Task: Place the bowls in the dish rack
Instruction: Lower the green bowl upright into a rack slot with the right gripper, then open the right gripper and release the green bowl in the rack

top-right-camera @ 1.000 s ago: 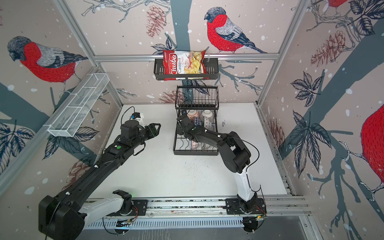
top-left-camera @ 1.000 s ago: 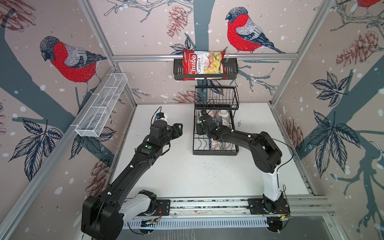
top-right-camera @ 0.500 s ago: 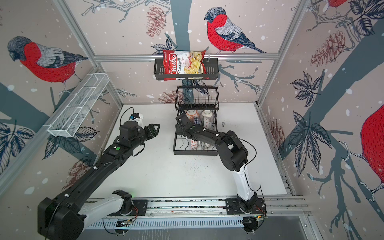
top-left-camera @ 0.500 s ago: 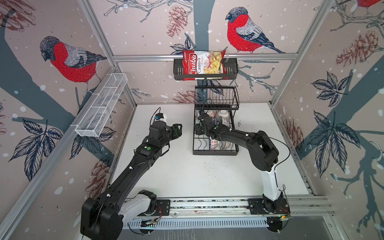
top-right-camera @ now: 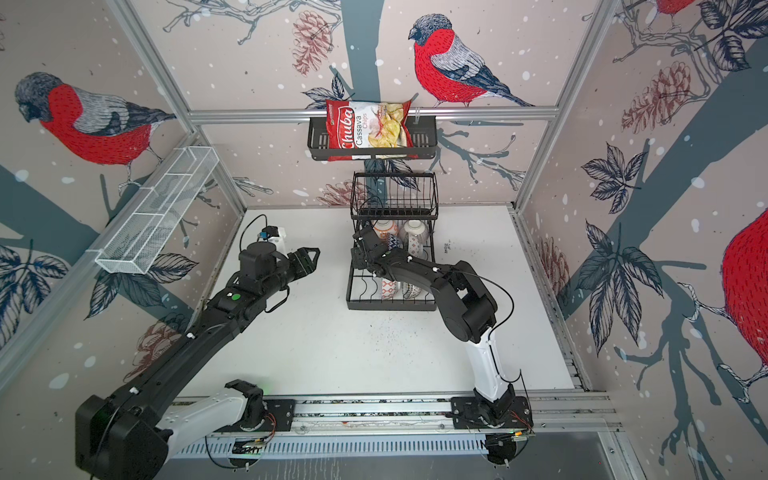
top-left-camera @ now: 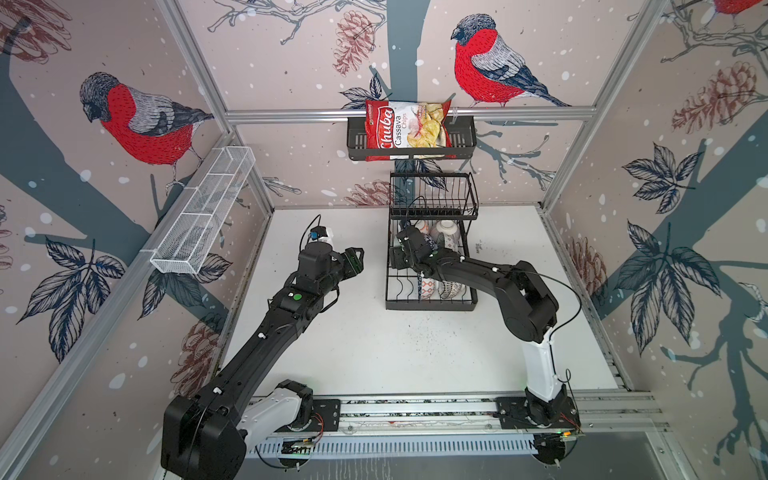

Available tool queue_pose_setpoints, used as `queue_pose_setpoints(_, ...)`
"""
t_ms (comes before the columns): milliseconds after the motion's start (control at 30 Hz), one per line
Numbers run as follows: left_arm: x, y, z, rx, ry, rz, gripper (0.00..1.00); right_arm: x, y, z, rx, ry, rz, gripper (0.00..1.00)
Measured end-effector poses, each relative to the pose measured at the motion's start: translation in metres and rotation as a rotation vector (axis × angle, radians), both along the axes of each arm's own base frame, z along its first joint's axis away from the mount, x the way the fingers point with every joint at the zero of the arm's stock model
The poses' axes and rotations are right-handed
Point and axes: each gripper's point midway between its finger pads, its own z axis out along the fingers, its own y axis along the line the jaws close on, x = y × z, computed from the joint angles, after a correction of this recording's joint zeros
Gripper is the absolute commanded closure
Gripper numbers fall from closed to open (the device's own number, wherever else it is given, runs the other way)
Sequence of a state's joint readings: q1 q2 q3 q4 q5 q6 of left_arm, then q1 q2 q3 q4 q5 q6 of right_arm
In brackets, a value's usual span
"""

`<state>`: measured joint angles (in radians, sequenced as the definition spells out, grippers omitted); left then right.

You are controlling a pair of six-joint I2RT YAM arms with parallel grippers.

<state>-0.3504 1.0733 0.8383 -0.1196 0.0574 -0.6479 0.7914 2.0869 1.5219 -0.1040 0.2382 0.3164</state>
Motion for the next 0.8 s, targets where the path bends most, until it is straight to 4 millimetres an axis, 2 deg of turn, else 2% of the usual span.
queue_pose_setpoints(800, -0.001, 0.000, 0.002, -0.004, -0.006, -0.001, 0.33, -0.009, -0.017, 0.009, -0.011, 0.043, -0.019, 0.11)
